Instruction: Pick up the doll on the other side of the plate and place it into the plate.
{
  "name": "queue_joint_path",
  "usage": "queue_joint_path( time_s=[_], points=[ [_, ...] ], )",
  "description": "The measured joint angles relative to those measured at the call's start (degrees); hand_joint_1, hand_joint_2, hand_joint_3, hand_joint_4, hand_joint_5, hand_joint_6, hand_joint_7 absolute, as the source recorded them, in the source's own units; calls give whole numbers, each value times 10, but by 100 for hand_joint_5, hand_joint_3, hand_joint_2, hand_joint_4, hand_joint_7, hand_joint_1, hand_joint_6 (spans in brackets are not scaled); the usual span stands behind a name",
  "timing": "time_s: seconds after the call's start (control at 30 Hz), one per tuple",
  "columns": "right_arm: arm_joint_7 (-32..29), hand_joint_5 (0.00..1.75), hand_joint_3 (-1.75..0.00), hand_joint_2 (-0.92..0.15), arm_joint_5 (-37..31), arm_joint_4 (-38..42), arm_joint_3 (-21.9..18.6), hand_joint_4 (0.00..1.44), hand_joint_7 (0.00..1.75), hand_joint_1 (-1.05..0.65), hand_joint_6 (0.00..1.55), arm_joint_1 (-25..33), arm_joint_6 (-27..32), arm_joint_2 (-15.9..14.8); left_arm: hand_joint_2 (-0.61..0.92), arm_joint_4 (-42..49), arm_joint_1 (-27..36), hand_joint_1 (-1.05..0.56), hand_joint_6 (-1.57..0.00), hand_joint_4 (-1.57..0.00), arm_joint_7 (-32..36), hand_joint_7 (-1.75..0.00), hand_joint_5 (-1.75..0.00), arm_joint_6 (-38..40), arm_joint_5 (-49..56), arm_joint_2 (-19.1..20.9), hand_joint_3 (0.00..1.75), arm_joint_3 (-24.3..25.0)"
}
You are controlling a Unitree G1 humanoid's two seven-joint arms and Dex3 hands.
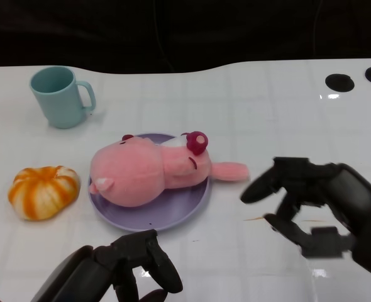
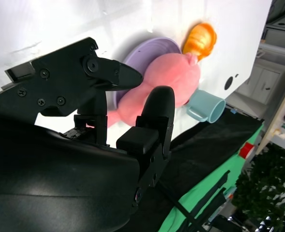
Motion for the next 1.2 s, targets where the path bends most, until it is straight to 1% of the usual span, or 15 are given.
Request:
queue_joint_path(
  time_s=[0.03, 0.07, 0.1, 0.2, 0.33, 0.43, 0.63, 0.73, 0.9, 1.0, 1.1, 1.2],
  points=[
    [2, 152, -121, -43, 5, -13, -5, 75, 115, 3, 77, 7, 7, -9, 66, 2, 0, -23, -62, -66, 0, -130, -173, 0, 0, 0, 90, 2],
    [6, 158, -121, -43, 8, -23, -9, 76, 118, 3, 78, 12, 17, -15, 66, 3, 0, -23, -62, -66, 0, -130, -172, 0, -1, 1, 90, 3],
    [10, 163, -120, -43, 9, -32, -12, 77, 121, 2, 77, 16, 27, -21, 66, 4, -1, -23, -62, -67, 0, -130, -172, -1, -1, 2, 90, 4],
    [15, 169, -114, -45, 15, -42, -19, 79, 133, 1, 78, 23, 37, -38, 66, 6, -3, -23, -62, -68, 0, -130, -174, -1, -2, 4, 90, 6],
    [10, 173, -113, -48, 14, -27, -18, 75, 141, 4, 75, 24, 32, -42, 66, 14, -5, -23, -62, -68, 0, -130, -174, -5, -5, 6, 90, 8],
    [9, 174, -114, -47, 3, -6, -13, 78, 144, 3, 72, 23, 9, -57, 66, 14, -5, -22, -62, -68, 0, -131, -174, -5, -17, 7, 91, 11],
    [9, 175, -114, -46, -9, 42, 0, 81, 143, 1, 71, 22, -48, -73, 66, 14, -4, -23, -61, -67, 0, -132, -174, -6, -21, 8, 89, 10],
    [8, 175, -114, -45, -16, 55, 3, 81, 143, 1, 71, 22, -67, -79, 66, 14, -2, -22, -62, -67, 0, -131, -173, -6, -20, 8, 88, 8],
    [8, 175, -117, -44, -32, 58, 16, 83, 139, -1, 70, 22, -71, -80, 65, 14, 1, -20, -62, -67, 0, -130, -173, -7, -21, 4, 91, 9],
    [8, 175, -118, -43, -37, 58, 25, 85, 135, -1, 74, 22, -74, -80, 65, 14, 1, -20, -60, -64, 0, -128, -171, -7, -21, 5, 92, 14],
    [6, 175, -121, -41, -41, 59, 28, 87, 135, -2, 77, 22, -83, -80, 65, 14, 1, -19, -61, -64, 0, -126, -168, -7, -23, 5, 92, 24],
    [6, 175, -123, -39, -41, 59, 29, 87, 134, -1, 78, 21, -83, -80, 67, 14, 1, -21, -61, -64, 0, -125, -168, -6, -23, 5, 88, 26]
  ],
)
